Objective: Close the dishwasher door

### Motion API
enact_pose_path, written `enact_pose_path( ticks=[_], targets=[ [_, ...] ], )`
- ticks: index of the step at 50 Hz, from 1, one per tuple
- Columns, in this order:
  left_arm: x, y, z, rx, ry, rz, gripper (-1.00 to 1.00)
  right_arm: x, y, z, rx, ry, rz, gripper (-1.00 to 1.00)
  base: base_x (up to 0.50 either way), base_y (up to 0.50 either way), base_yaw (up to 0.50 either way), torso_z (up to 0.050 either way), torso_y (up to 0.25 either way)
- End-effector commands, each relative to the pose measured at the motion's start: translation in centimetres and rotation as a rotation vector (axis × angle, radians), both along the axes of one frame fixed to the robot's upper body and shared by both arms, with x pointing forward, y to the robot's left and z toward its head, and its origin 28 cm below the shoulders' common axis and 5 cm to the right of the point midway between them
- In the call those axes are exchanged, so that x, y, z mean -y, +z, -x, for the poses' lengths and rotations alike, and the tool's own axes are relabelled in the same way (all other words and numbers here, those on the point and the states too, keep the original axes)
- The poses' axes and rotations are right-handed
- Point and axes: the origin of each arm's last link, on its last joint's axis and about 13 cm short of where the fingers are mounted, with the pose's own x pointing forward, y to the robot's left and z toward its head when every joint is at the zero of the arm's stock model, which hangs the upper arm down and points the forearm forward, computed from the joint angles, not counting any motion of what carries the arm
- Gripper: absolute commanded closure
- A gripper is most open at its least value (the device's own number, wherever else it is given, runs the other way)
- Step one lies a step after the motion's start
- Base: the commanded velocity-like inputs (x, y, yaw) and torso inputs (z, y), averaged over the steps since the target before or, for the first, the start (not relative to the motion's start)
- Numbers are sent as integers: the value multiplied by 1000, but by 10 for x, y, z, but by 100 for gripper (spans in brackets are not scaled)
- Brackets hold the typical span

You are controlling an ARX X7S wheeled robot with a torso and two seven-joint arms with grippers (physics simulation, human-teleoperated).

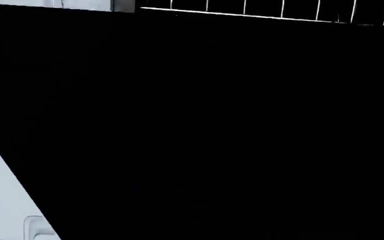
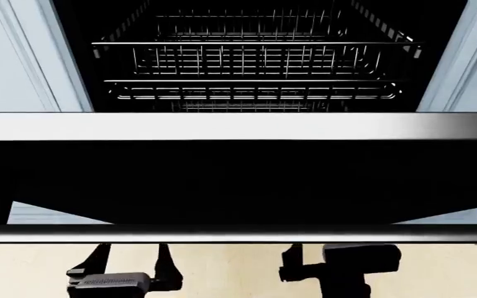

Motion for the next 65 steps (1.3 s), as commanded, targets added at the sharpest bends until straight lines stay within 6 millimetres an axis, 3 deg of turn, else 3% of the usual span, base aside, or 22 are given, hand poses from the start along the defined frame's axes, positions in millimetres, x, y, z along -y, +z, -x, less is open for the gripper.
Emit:
enact_pose_path(
  ticks=[1, 2, 4, 6, 8, 23, 34, 43, 57, 65],
  targets=[
    [12, 46, -47, 37, 1, -42, -100, 4, 31, -16, 45, 7, 44, -100, 0, 0, 0, 0, 0],
    [12, 43, -56, 36, 4, -42, -100, 4, 35, -18, 51, 7, 47, -100, 0, 0, 0, 0, 0],
    [2, 67, -38, -19, 42, -100, -100, 4, 43, -21, 62, 8, 49, -100, 0, 0, 0, 0, 0],
    [5, 103, -28, 28, 35, -46, -100, 4, 51, -25, 74, 9, 51, -100, 0, 0, 0, 0, 0],
    [6, 114, -29, 28, 37, -32, -100, 3, 60, -28, 87, 10, 54, -100, 0, 0, 0, 0, 8],
    [11, 153, -56, 85, 57, 5, -100, 6, 110, -62, 130, -1, 59, -100, 0, 0, 0, 0, 3],
    [14, 175, -75, 78, 69, 17, -100, 15, 140, -111, 100, -32, 25, -100, 0, 0, 0, 0, 3],
    [24, 184, -82, 68, 48, 1, -100, 22, 140, -134, 55, -65, 30, -100, 0, 0, 0, 0, 1],
    [39, 184, -97, 39, 21, -30, -100, 48, 124, -169, -18, -142, -7, -100, 0, 0, 0, 0, 1],
    [47, 189, -124, 7, 42, -37, -100, 56, 122, -183, -20, -155, -33, -100, 0, 0, 0, 0, 0]
  ],
)
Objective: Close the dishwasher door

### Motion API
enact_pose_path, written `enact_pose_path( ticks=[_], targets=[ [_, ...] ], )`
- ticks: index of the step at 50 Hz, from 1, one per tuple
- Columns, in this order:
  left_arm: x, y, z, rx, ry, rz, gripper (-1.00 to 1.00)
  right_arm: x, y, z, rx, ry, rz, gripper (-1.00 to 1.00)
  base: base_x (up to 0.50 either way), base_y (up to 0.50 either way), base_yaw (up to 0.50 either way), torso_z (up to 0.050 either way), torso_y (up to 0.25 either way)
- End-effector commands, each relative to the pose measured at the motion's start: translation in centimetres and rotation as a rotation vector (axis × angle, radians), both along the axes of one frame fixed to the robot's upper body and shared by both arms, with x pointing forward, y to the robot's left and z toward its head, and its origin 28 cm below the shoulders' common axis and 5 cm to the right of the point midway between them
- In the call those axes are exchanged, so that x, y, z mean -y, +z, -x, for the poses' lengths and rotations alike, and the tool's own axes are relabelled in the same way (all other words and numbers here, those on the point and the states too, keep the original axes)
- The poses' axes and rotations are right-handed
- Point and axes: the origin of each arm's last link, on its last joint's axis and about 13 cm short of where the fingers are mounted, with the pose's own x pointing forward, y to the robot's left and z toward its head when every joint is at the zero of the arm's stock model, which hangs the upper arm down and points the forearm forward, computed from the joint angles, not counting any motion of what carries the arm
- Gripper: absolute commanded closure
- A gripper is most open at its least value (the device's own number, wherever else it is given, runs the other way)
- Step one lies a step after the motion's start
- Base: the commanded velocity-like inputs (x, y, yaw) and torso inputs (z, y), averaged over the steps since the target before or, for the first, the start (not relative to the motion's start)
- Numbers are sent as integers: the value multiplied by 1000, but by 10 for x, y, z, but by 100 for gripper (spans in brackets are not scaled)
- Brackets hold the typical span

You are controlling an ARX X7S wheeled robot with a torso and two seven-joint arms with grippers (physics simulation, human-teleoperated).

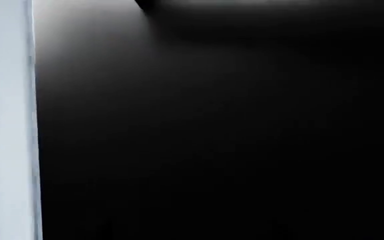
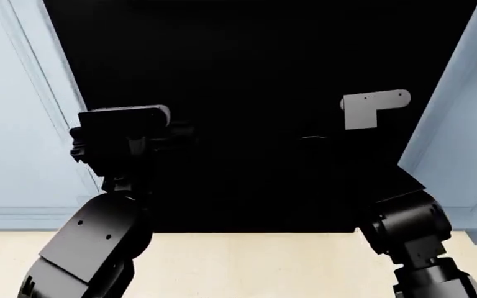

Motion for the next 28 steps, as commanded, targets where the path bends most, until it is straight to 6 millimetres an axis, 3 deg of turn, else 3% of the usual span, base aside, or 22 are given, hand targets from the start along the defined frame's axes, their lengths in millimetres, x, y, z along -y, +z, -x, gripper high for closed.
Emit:
enact_pose_path(
  ticks=[1, 19, 28],
  targets=[
    [11, 6, -27, -35, 10, -13, -100, 26, 1, -23, -5, -112, 17, -100, 0, 0, 0, 0, 0],
    [25, -8, -74, -135, 60, -24, -100, 37, 3, -37, -36, -130, -8, -100, 39, 1, 18, 0, 0],
    [30, -9, -79, -149, 58, -26, -100, 41, 2, -47, -93, -141, -21, -100, 54, 4, 31, 0, 0]
  ],
)
